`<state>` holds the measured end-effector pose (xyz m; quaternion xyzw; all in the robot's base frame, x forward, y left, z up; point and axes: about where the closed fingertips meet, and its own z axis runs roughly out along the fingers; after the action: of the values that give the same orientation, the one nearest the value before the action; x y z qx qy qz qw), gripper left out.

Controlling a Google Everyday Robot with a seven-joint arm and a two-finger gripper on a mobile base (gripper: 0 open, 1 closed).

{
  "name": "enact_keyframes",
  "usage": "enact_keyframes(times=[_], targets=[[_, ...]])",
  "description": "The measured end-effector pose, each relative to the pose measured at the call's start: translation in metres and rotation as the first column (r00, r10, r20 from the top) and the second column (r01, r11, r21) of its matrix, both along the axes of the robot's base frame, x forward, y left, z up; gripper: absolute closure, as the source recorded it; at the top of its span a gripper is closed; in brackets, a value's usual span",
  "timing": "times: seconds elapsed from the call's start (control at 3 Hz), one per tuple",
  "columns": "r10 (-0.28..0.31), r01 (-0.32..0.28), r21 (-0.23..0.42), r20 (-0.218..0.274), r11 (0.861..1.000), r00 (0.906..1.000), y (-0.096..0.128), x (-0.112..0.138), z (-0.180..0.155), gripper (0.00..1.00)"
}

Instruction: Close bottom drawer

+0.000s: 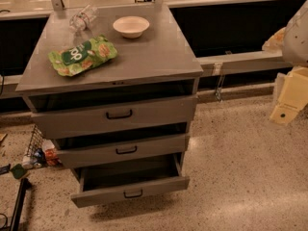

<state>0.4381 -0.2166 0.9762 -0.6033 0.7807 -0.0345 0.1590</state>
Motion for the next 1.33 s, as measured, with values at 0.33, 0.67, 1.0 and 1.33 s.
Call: enact_keyframes(times=[0.33,0.67,1.0,1.33], targets=[[0.000,0.000,0.000,0.000,1.000,1.0000,0.000,0.000,0.000,0.00],[-0.001,0.001,0.002,0.006,1.000,1.0000,0.001,0.001,0.000,0.08],[0.000,0.001,0.042,-0.015,0.999,0.9999,0.010,0.006,-0.023,0.31],[0.054,-0.047,0.148,-0.045,0.988,0.9975,0.031,-0.001,-0.089,0.62]])
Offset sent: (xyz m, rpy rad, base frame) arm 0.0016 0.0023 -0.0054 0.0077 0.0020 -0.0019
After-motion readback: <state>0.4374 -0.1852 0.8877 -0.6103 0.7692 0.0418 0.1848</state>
